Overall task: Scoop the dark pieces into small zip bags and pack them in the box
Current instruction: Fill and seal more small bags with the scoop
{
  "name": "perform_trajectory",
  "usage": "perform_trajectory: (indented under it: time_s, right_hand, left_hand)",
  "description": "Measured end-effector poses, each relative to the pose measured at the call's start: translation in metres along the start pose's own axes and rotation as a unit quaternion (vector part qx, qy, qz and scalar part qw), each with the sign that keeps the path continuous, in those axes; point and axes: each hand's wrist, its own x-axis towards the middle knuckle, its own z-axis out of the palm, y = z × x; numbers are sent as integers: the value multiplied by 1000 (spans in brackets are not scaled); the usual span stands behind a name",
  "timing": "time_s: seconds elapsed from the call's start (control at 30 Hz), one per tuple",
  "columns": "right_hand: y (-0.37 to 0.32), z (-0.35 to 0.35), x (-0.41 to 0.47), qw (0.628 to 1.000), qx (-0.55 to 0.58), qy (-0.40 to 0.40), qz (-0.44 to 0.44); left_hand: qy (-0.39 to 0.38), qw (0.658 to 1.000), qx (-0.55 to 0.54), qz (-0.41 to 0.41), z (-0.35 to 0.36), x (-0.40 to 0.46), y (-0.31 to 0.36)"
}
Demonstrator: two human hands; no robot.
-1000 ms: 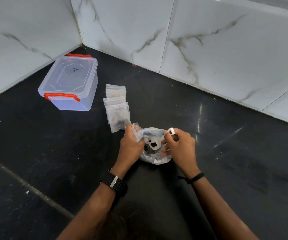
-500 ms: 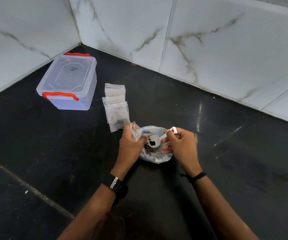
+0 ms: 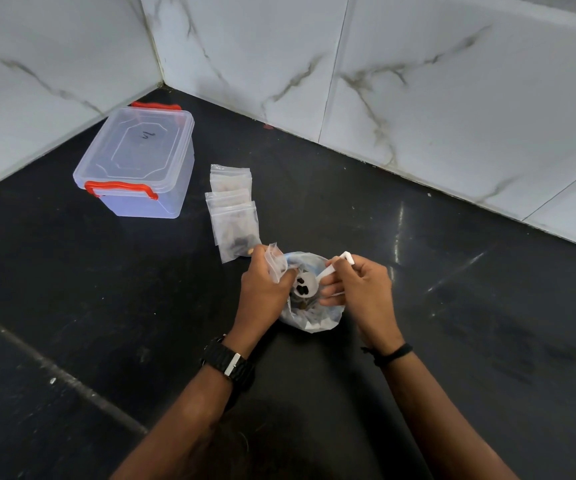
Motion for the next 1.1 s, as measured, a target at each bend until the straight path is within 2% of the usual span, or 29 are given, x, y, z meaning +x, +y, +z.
perform_trajectory:
  time_s: [0.2, 0.3, 0.5, 0.67, 0.97, 1.1]
  right_hand:
    - [1, -2, -4, 997, -53, 12, -57]
    - [-1, -3, -3, 997, -61, 1, -54]
    - [-5, -5, 1, 999, -47, 1, -24]
    - [-6, -8, 1, 998, -50, 13, -23]
    - [-3, -7, 1, 997, -63, 0, -42]
    - [-2, -6, 1, 999, -20, -2, -27]
  left_hand:
    - [4, 1000, 0, 2, 3, -2, 1]
    - [-4, 1000, -14, -9, 1, -2, 1]
    - [-71, 994, -75, -35, -4, 1, -6]
    - [-22, 999, -47, -16, -3, 0, -3]
    - [-62, 997, -40, -6, -6, 2, -3]
    - [0, 1000, -28, 4, -8, 1, -2]
